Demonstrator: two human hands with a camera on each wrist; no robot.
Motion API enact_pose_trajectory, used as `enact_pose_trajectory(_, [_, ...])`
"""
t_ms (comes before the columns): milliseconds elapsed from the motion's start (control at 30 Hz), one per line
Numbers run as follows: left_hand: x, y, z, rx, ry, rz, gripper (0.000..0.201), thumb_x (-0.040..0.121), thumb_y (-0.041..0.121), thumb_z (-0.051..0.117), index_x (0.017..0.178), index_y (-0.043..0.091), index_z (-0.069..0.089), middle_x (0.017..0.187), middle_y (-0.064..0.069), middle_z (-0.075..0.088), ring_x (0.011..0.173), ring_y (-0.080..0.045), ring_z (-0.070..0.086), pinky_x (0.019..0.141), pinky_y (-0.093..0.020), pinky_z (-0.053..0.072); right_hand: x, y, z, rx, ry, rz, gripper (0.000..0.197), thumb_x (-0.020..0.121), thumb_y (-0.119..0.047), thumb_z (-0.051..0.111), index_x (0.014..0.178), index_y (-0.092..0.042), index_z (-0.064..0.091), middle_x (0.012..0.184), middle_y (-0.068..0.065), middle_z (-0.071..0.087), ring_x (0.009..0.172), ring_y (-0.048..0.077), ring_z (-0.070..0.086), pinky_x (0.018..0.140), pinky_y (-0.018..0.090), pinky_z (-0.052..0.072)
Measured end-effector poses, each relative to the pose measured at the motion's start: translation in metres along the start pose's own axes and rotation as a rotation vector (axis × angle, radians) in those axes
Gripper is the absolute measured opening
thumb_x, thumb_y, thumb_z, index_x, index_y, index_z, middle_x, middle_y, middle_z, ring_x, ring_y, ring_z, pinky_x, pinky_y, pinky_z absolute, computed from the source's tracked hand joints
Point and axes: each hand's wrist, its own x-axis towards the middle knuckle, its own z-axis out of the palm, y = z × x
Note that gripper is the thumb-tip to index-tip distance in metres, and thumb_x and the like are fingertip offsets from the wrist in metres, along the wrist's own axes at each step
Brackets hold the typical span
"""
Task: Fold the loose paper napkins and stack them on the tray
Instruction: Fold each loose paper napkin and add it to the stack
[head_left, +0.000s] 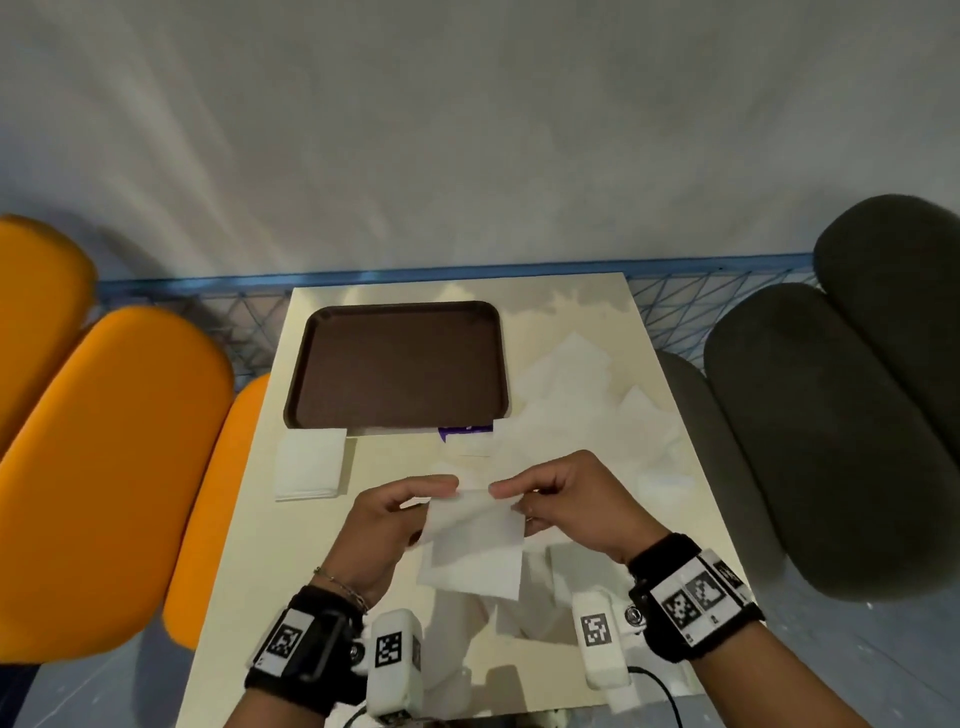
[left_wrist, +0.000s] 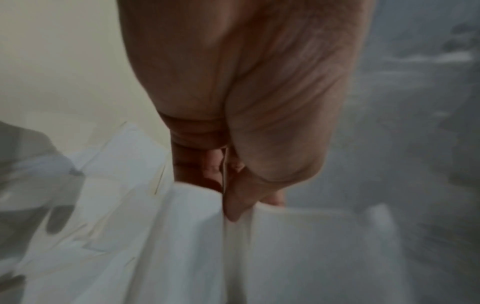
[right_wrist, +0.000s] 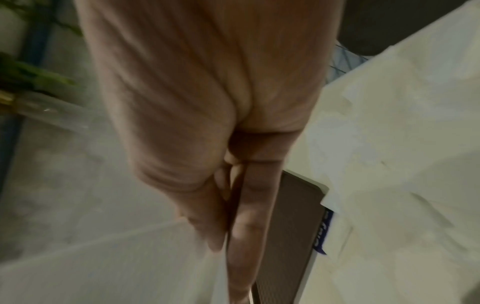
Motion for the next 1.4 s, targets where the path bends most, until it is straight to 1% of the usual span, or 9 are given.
enact_pose_trajectory(233, [0.005,0.025,-0.016,0.073,0.274,0.265,0.013,0.095,0.019,0.076,0.104,0.028,0.075,0.118,0.012,0.072,0.115,-0.020,0.069,0.091,-0.038,0.058,0.014,-0.031,0.029,-0.129,0.339,-0.036,0.033,0.094,0.006,0.060,0.098,-0.013,0.086,0.120,-0.004,0.078,0.067,0.022,0.079,0.074,0.040,0.068])
enact_pose_trajectory(333, [-0.013,0.036,-0.016,0.480,0.129,0.639,0.031,0.079,0.049,0.085,0.102,0.034,0.071,0.128,0.017,0.062,0.126,-0.009,0.059,0.092,-0.022,0.052,0.019,-0.047,0.041,-0.153,0.392,-0.002,0.030,0.094,0.005,0.059,0.095,-0.012,0.084,0.125,-0.004,0.075,0.066,0.022,0.079,0.070,0.033,0.067])
enact_pose_trajectory(433, [-0.020,0.035,-0.012,0.766,-0.037,0.779,0.047,0.068,0.062,0.091,0.101,0.038,0.068,0.144,0.017,0.049,0.127,0.000,0.053,0.095,-0.011,0.043,0.023,-0.061,0.049,-0.154,0.400,0.043,0.027,0.094,0.005,0.060,0.098,-0.007,0.083,0.121,0.000,0.075,0.065,0.023,0.079,0.067,0.029,0.066])
enact_pose_trajectory(567, [-0.007,0.021,-0.013,0.966,0.023,0.843,0.038,0.080,0.040,0.088,0.111,0.031,0.066,0.145,0.008,0.051,0.118,-0.014,0.059,0.087,-0.030,0.055,0.022,-0.075,0.055,-0.193,0.357,0.106,0.028,0.094,0.004,0.059,0.101,-0.009,0.083,0.082,0.009,0.080,0.068,0.022,0.080,0.074,0.028,0.065])
enact_pose_trajectory(700, [0.004,0.017,-0.021,0.964,0.098,0.921,0.016,0.089,0.030,0.082,0.104,0.026,0.077,0.117,0.008,0.068,0.101,-0.010,0.064,0.081,-0.026,0.057,0.020,-0.080,0.059,-0.189,0.304,0.168,0.026,0.095,0.000,0.059,0.099,-0.013,0.082,0.072,0.011,0.079,0.071,0.023,0.080,0.086,0.033,0.065])
enact_pose_trajectory(933, [-0.002,0.033,-0.028,0.642,0.069,0.665,0.008,0.088,0.031,0.083,0.095,0.034,0.084,0.093,0.025,0.075,0.090,-0.004,0.070,0.068,-0.019,0.054,0.008,-0.076,0.050,-0.172,0.221,0.054,0.024,0.095,-0.018,0.078,0.118,-0.025,0.079,0.105,-0.001,0.081,0.077,0.020,0.079,0.076,0.035,0.065])
enact_pose_trajectory(1033, [-0.006,0.043,-0.030,0.519,0.007,0.570,0.008,0.087,0.028,0.084,0.092,0.034,0.084,0.092,0.021,0.077,0.088,-0.012,0.072,0.071,-0.029,0.057,-0.004,-0.077,0.038,-0.383,0.211,-0.176,0.034,0.083,-0.048,0.087,0.116,-0.045,0.078,0.124,-0.023,0.072,0.097,0.000,0.072,0.092,0.026,0.057])
enact_pose_trajectory(1167, [-0.012,0.058,-0.027,0.425,-0.110,0.491,0.007,0.087,0.025,0.083,0.093,0.026,0.086,0.092,0.012,0.080,0.083,-0.012,0.073,0.071,-0.028,0.057,-0.013,-0.082,0.030,-0.532,0.121,-0.296,0.030,0.077,-0.051,0.090,0.105,-0.045,0.081,0.131,-0.028,0.067,0.126,-0.005,0.059,0.106,0.025,0.046])
enact_pose_trajectory(1400, [-0.022,0.066,-0.010,0.317,-0.021,0.490,0.016,0.084,0.038,0.083,0.099,0.035,0.082,0.078,-0.015,0.067,0.063,-0.024,0.054,0.061,-0.037,0.052,-0.013,-0.077,0.026,-0.346,0.165,-0.274,0.018,0.084,-0.045,0.086,0.093,-0.030,0.085,0.095,-0.011,0.081,0.086,0.017,0.075,0.084,0.046,0.061])
